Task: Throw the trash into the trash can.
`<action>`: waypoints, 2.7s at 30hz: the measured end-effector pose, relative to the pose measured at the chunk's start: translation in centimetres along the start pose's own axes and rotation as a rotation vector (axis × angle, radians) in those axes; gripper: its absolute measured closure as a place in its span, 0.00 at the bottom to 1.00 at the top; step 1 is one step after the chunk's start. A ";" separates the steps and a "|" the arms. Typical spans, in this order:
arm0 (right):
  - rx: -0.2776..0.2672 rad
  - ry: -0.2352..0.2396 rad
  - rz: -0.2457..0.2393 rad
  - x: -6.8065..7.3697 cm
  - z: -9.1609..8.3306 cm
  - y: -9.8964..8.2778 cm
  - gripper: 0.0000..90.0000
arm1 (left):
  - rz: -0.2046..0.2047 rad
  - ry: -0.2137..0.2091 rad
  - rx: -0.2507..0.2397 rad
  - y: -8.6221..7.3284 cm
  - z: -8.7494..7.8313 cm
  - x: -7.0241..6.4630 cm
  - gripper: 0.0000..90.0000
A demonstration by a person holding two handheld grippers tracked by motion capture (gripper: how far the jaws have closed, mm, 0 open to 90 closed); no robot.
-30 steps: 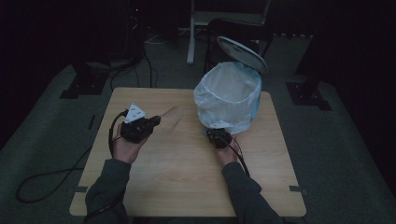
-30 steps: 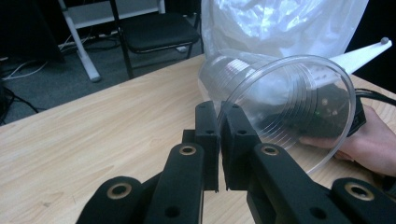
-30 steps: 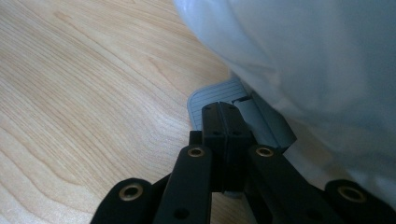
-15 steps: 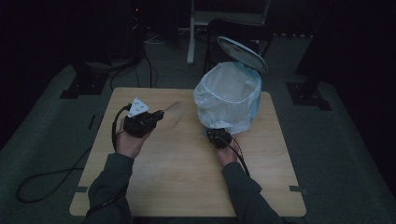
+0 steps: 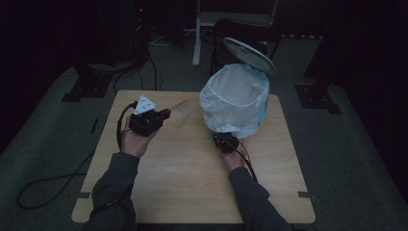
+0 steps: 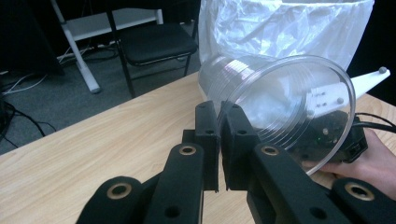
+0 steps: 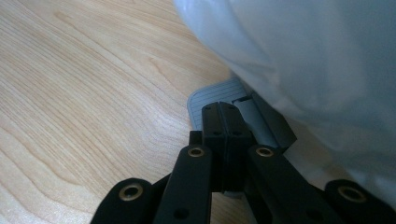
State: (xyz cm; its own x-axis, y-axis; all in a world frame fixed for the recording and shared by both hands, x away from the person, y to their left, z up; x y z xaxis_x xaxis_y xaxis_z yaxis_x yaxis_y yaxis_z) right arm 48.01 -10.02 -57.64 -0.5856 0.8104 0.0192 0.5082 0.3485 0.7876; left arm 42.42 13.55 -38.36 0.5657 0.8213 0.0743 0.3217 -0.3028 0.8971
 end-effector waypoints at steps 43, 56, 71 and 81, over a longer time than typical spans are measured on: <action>0.000 -0.001 -0.001 0.0 0.0 0.0 1.00 | 0.027 -0.030 -0.016 4.0 2.2 -0.6 0.97; 0.000 0.000 -0.002 0.0 0.0 0.0 1.00 | 0.029 -0.036 -0.023 5.4 3.0 -1.0 0.97; -0.001 0.000 0.002 0.0 0.0 0.0 1.00 | 0.038 -0.053 -0.024 6.7 4.0 -1.4 0.97; -0.002 0.001 0.000 0.0 0.0 0.0 1.00 | 0.028 -0.055 -0.025 7.5 4.6 -1.3 0.97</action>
State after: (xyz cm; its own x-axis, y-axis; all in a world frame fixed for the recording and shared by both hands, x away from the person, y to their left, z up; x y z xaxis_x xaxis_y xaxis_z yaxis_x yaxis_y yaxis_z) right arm 48.01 -10.05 -57.66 -0.5862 0.8100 0.0196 0.5068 0.3477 0.7889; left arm 47.57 8.02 -33.75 0.6155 0.7845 0.0756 0.2866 -0.3121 0.9058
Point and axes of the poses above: each handheld gripper's, and its own axes: z roughly forward along the jaws, y roughly out of its top, x roughly to its left, the point moved 6 cm from there along z, roughly forward along the jaws, and after that the axes turned 4 degrees about y, right-handed, at the moved point
